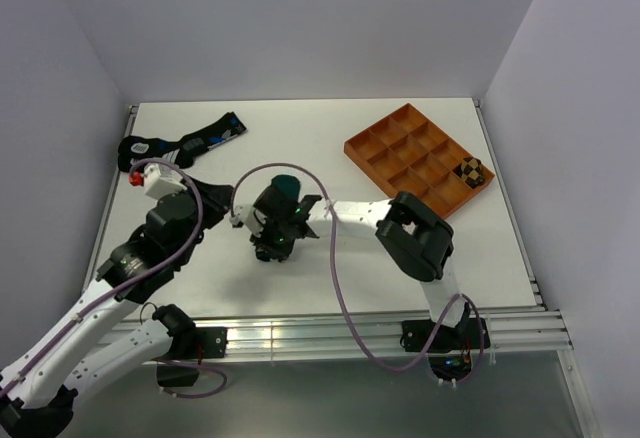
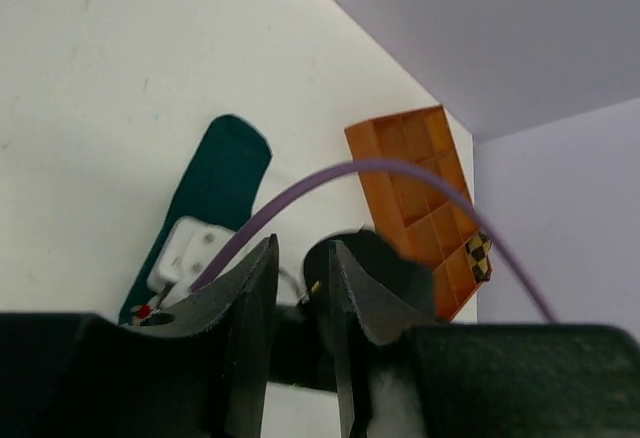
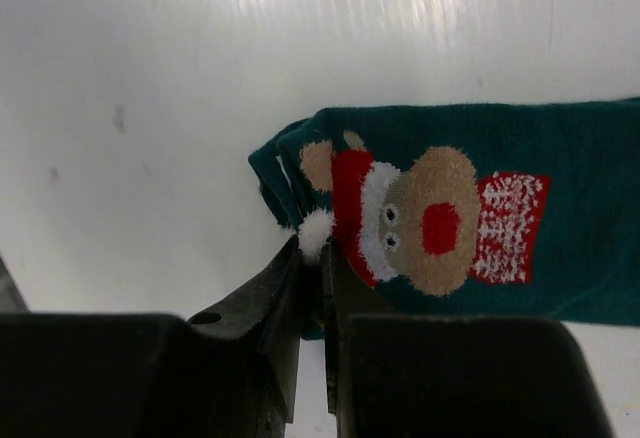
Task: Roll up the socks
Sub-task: Move the sock to the center of the board, then roll the sock at the center of the board.
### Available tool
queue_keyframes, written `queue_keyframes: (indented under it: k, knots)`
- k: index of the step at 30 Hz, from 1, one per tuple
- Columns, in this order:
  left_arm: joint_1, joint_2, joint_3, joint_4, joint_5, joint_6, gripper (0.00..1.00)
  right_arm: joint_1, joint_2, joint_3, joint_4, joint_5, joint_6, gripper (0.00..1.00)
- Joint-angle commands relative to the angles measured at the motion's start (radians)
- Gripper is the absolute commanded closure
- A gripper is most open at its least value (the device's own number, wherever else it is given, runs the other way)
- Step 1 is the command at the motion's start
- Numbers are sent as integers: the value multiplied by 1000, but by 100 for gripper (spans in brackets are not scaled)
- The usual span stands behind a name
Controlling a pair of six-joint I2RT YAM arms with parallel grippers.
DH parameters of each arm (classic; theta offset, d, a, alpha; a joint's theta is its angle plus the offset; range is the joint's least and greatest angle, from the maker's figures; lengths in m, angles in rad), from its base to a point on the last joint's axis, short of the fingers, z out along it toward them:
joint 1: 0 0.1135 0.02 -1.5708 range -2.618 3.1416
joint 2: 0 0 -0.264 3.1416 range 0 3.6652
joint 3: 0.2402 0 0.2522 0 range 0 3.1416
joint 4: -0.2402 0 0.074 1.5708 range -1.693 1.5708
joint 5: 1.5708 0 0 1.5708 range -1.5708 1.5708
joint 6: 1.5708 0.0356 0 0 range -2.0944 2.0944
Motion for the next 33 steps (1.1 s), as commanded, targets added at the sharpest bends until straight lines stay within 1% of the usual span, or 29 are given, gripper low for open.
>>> queue_keyframes:
  k: [1, 3, 4, 5, 8, 9, 10, 11, 12, 14, 15, 16, 19, 20, 21, 22, 25, 30, 33]
  knots:
    - [1, -23, -100, 192, 111, 28, 67, -85, -39, -19, -195, -229, -96, 89]
    - [1, -34, -153, 261, 183, 45, 68, -145, -22, -6, -257, -309, -131, 89]
    - [3, -35, -206, 294, 205, 50, 69, -162, 1, 13, -324, -382, -169, 89]
    - [1, -37, -232, 356, 223, 60, 69, -192, 15, 25, -363, -418, -193, 89]
    - [0, -41, -350, 464, 292, 82, 70, -219, 62, 66, -498, -505, -289, 89]
    - [0, -44, -389, 572, 340, 99, 71, -228, 72, 73, -519, -512, -305, 89]
    - [0, -43, -459, 635, 364, 106, 70, -228, 81, 89, -559, -513, -328, 89]
    - [1, -38, -492, 686, 381, 123, 70, -228, 105, 105, -585, -528, -343, 89]
    - [0, -32, -522, 781, 397, 131, 70, -228, 121, 120, -637, -536, -355, 89]
    - [-3, -23, -604, 863, 424, 166, 69, -229, 162, 165, -671, -548, -369, 89]
    - [-10, -8, -630, 959, 437, 182, 68, -231, 173, 174, -685, -567, -375, 89]
    - [-13, 3, -674, 998, 459, 195, 68, -236, 196, 194, -712, -574, -389, 89]
    - [-30, 70, -728, 1125, 487, 252, 66, -245, 243, 238, -778, -607, -418, 89]
    - [-39, 115, -737, 1160, 506, 284, 66, -249, 254, 249, -797, -620, -427, 89]
    - [-45, 136, -757, 1197, 521, 295, 66, -252, 265, 261, -837, -630, -438, 89]
    - [-53, 156, -765, 1264, 527, 303, 65, -257, 285, 289, -854, -643, -458, 89]
    - [-71, 228, -791, 1373, 567, 329, 63, -265, 313, 330, -883, -644, -455, 89]
    - [-73, 328, -791, 1418, 653, 370, 61, -280, 354, 396, -947, -660, -471, 89]
    - [-73, 382, -797, 1447, 674, 377, 61, -288, 365, 412, -955, -665, -464, 89]
